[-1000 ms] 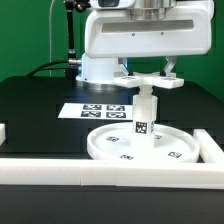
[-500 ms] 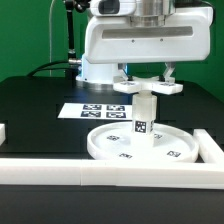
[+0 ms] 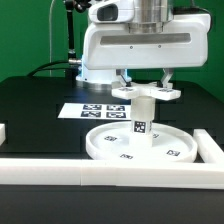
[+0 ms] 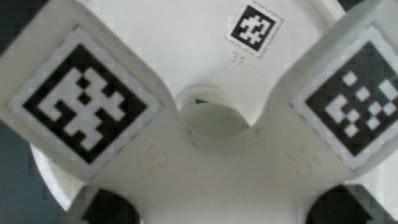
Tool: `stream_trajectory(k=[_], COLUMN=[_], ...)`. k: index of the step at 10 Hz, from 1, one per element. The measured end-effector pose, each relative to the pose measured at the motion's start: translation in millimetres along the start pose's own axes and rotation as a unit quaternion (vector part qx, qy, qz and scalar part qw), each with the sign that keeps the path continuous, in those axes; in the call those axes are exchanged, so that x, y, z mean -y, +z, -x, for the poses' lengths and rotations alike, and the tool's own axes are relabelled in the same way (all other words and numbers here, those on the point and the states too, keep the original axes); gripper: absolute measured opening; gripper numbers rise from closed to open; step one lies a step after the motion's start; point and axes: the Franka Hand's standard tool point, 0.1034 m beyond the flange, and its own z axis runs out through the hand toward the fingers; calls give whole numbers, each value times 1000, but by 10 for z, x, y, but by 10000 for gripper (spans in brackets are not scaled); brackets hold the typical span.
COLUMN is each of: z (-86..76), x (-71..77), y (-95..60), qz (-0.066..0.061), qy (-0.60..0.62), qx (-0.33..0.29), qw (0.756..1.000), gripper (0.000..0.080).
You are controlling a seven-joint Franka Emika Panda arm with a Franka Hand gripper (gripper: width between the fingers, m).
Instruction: Assemble round table
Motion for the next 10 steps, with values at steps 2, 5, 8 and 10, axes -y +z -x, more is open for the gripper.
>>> stream_trajectory(k=[2, 5, 8, 10], z=[-3, -3, -3, -3], x=[-5, -4, -4, -4], y=[-1, -1, -1, -1], qz=[0, 0, 0, 0], qy=[-3, -3, -3, -3], qx=[-1, -1, -1, -1], qw=[1000, 1000, 1000, 1000], gripper=[452, 452, 452, 452])
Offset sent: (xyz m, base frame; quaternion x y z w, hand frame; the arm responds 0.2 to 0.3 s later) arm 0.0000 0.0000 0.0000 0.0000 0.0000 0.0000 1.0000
